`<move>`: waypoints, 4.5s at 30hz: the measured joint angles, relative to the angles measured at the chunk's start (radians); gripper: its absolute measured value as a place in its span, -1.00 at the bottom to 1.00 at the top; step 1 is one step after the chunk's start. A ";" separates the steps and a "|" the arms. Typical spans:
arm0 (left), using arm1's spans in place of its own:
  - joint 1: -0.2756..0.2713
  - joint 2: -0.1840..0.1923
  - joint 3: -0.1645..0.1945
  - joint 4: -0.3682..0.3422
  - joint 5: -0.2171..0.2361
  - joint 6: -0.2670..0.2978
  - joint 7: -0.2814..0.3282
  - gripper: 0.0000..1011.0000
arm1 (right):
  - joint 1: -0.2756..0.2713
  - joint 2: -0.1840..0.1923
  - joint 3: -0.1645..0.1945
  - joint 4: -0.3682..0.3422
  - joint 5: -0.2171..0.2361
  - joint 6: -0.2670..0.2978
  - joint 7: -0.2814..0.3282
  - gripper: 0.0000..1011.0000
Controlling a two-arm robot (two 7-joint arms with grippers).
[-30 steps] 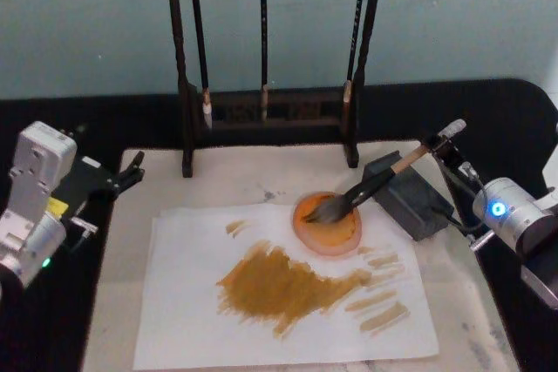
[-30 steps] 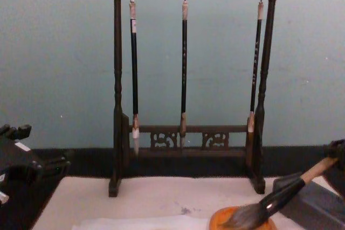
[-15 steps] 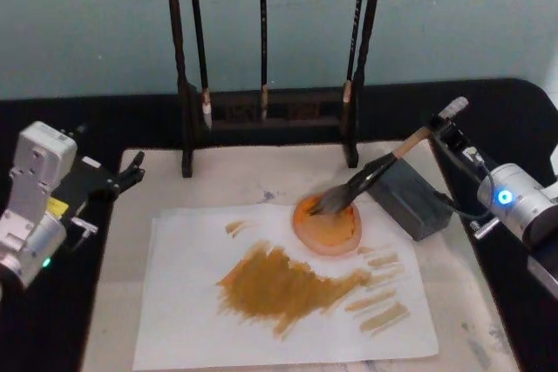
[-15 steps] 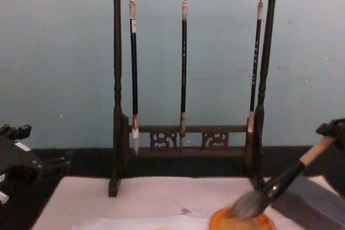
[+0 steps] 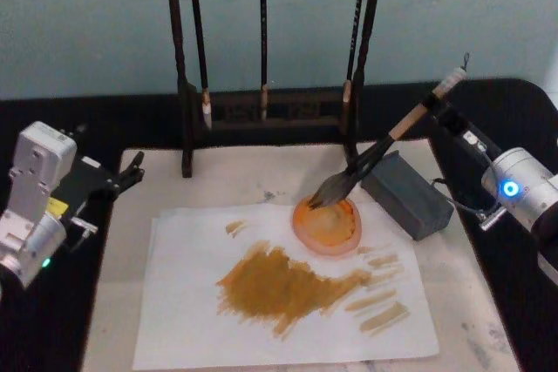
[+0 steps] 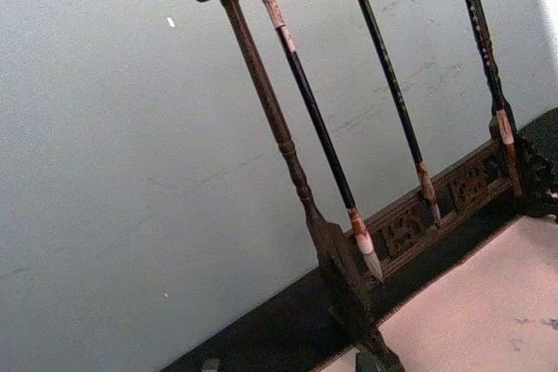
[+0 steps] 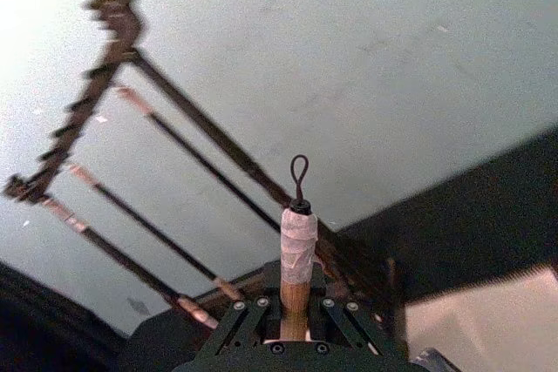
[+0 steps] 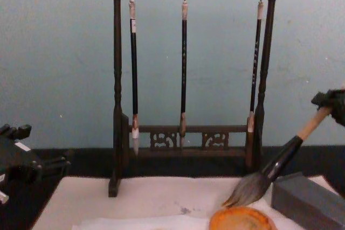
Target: Pick up the brush from the inkstone, write on the paper, then place the brush back to its original position.
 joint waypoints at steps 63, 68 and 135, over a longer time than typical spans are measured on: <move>0.000 0.000 0.000 0.000 0.000 0.000 0.000 1.00 | -0.212 0.272 -0.079 -0.362 -0.554 -0.225 0.377 -0.66; 0.000 0.000 0.000 0.000 0.000 0.000 0.000 1.00 | -0.206 0.256 -0.093 -0.362 -0.574 -0.219 0.396 -0.66; 0.000 0.000 0.000 0.000 0.000 0.000 0.000 1.00 | -0.360 0.301 0.005 -0.458 -0.674 -0.196 0.349 -0.66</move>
